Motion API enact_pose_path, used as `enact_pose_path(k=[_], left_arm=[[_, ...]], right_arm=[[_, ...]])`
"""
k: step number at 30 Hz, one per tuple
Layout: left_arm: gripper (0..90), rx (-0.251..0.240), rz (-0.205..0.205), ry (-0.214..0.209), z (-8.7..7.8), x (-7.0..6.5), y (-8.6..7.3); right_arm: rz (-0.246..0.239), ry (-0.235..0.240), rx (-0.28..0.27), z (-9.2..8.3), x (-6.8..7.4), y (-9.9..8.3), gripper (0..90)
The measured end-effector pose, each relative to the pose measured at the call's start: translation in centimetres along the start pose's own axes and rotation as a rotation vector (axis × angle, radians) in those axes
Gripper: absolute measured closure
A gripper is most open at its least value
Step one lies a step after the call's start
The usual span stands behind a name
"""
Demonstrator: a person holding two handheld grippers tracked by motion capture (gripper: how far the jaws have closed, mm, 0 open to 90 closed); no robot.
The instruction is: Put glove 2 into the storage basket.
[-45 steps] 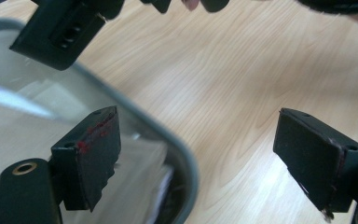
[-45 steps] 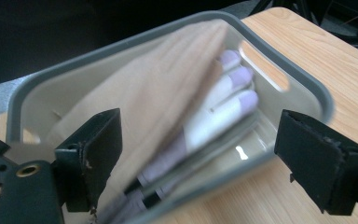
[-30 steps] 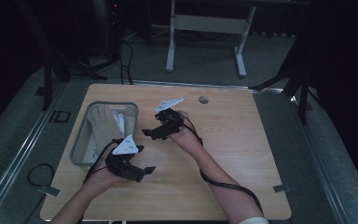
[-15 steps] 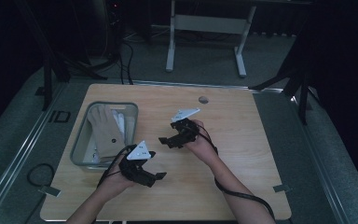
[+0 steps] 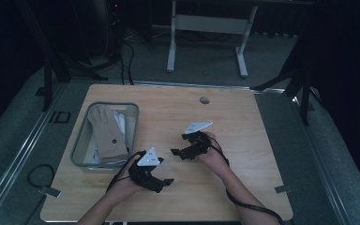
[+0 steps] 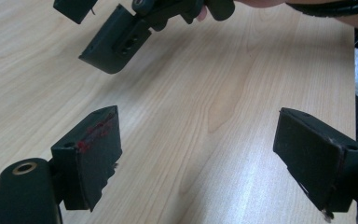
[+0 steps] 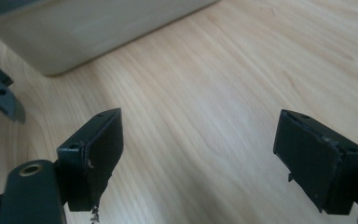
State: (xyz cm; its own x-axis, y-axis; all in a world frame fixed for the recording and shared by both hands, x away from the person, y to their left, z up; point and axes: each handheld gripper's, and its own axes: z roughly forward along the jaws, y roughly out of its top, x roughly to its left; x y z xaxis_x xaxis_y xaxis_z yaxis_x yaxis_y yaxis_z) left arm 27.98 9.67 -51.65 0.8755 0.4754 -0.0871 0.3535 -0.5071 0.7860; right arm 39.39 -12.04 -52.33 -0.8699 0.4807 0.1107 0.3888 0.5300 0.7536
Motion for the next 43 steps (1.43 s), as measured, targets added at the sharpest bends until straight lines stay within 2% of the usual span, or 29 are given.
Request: enact_pose_path(k=[2,3,7,14,17,20,22,26,28,31,36,43], left_arm=[[15.2,0.000,0.000,0.000,0.0,0.0,0.0],[15.2,-0.001,0.001,-0.006,0.6,-0.1,-0.2],[15.2,0.007,0.018,0.002,1.2,-0.3,-0.3],[15.2,-0.006,-0.003,-0.018,2.2,-0.2,-0.7],[15.2,-0.001,-0.004,-0.028,2.6,-0.2,-0.8],[15.2,-0.003,0.002,-0.036,3.0,-0.3,-0.9],[15.2,-0.001,0.002,-0.042,3.2,-0.3,-1.0],[15.2,0.000,0.001,-0.046,3.4,-0.3,-1.1],[15.2,0.008,0.003,-0.058,3.9,-0.4,-1.4],[15.2,0.017,0.018,-0.060,4.0,-0.6,-1.5],[15.2,0.004,0.029,-0.066,4.0,-0.7,-1.6],[15.2,-0.014,0.019,-0.059,3.8,-0.6,-1.7]], right_arm=[[0.003,0.002,-0.002,-0.1,0.0,-0.3,15.6],[0.001,0.008,-0.006,-0.4,0.0,-1.0,15.6],[-0.001,0.009,-0.007,-0.7,0.1,-1.8,15.5],[-0.001,0.009,-0.022,-1.5,0.0,-3.5,15.4],[-0.004,0.004,-0.011,-1.6,0.0,-4.1,15.6],[0.023,0.007,0.005,-1.9,0.0,-4.8,17.3],[0.008,-0.010,-0.003,-2.1,0.0,-5.3,17.3],[0.005,-0.010,-0.003,-2.3,0.0,-6.0,16.6],[0.005,-0.021,-0.021,-2.8,-0.2,-6.7,16.0],[0.008,-0.023,-0.038,-3.3,-0.2,-7.2,15.9],[-0.011,-0.037,-0.018,-3.7,0.1,-7.9,15.1],[-0.008,-0.042,-0.030,-3.9,0.0,-8.0,15.0]])
